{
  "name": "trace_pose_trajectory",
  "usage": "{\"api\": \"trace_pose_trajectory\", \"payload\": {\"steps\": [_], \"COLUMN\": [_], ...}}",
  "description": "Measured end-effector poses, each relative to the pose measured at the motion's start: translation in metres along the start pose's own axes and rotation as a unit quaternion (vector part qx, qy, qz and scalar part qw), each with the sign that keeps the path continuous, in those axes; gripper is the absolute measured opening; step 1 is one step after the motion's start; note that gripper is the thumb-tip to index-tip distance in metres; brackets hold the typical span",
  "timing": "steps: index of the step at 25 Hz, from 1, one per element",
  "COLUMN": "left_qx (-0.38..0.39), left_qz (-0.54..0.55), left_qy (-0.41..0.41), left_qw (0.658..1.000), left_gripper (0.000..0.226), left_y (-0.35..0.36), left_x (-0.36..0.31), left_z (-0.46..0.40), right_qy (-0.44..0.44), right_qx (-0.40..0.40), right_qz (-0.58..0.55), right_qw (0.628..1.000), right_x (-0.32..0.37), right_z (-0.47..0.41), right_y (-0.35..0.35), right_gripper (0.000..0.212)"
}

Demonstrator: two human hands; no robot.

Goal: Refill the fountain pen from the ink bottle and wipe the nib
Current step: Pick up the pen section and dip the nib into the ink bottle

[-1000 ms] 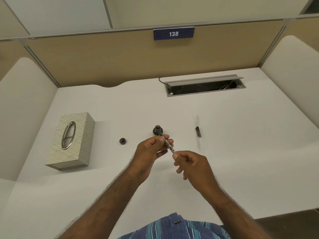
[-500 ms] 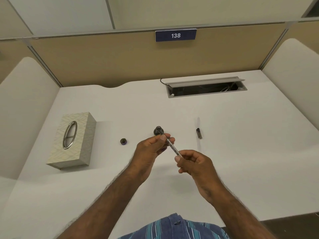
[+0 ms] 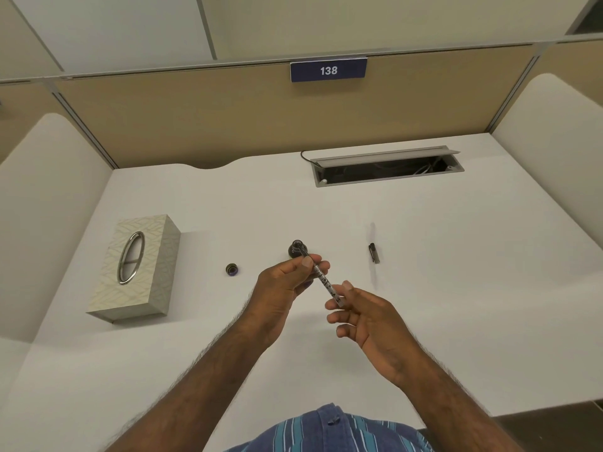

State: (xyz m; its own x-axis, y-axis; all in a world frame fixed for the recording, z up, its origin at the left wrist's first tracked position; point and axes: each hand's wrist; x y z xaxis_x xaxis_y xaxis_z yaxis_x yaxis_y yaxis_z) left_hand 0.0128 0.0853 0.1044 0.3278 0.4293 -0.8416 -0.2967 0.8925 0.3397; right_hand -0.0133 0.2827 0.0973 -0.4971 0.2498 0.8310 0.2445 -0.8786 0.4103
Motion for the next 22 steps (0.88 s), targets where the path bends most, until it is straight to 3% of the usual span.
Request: {"api": "trace_pose_trajectory", "payload": {"steps": [2, 5, 9, 15, 19, 22], "left_qx": [0.001, 0.002, -0.001, -0.001, 0.0, 0.0], "left_qz": [-0.003, -0.003, -0.008, 0.001, -0.01, -0.013], "left_qy": [0.002, -0.004, -0.013, -0.021, -0.019, -0.02], "left_qw": [1.0, 1.0, 1.0, 1.0, 1.0, 1.0], "left_gripper": [0.023, 0.023, 0.023, 0.023, 0.022, 0.023], "left_y": [0.001, 0.004, 0.007, 0.012, 0.015, 0.016], "left_x": [0.0, 0.003, 0.005, 0.007, 0.007, 0.007], "left_z": [0.0, -0.001, -0.002, -0.003, -0.004, -0.004], "right_qy": [-0.009, -0.033, 0.004, -0.009, -0.002, -0.012], "right_qx": [0.002, -0.016, -0.007, -0.015, -0.01, -0.017], "right_qz": [0.019, 0.033, 0.007, 0.013, 0.018, 0.022], "right_qw": [1.0, 0.999, 1.0, 1.0, 1.0, 1.0], "right_x": [-0.001, -0.002, -0.002, -0.002, -0.005, -0.006], "right_z": [0.001, 0.0, 0.0, 0.0, 0.001, 0.0], "right_y": [-0.001, -0.002, -0.005, -0.008, -0.009, -0.009], "right_gripper": [0.03, 0.044, 0.032, 0.032, 0.02, 0.028]}}
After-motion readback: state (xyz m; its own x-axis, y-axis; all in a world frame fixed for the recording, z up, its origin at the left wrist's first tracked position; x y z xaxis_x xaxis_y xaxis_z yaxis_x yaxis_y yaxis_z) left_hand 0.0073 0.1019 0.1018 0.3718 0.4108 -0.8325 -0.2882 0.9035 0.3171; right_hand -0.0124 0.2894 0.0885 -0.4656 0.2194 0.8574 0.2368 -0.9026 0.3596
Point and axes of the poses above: each hand's wrist, its own z-axis away from the middle knuckle, its own y-axis out of the palm, x = y × z, and after that the axes turned 8 degrees about -y, right-handed
